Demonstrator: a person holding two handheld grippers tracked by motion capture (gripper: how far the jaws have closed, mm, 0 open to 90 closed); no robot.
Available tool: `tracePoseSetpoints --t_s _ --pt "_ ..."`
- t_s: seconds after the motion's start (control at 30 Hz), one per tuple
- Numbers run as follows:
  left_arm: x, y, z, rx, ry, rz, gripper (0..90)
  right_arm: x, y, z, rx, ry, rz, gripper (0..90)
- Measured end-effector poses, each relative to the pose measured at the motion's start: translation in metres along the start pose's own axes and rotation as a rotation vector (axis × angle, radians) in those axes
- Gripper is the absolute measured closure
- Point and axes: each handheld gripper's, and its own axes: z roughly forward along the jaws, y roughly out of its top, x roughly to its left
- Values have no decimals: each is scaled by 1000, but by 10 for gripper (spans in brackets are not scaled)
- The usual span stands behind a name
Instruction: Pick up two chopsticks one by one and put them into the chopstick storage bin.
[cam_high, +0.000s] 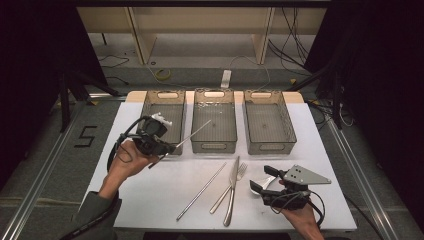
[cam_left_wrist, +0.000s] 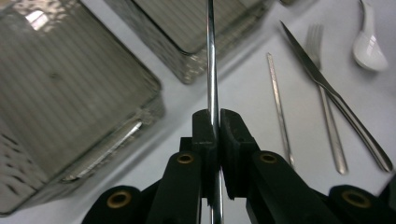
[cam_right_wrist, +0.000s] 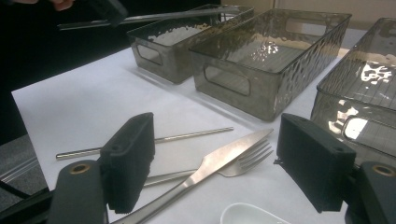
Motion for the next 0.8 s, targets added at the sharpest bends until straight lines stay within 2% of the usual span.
tracePoseSetpoints --t_s 0.2,0.5,0.8 --pt "30 9 8 -21 53 -73 848 0 0 0 2 2 -2 287" --pt "73 18 11 -26 128 -157 848 0 0 1 2 5 0 286" --pt "100 18 17 -48 164 -229 848 0 0 1 3 5 1 286"
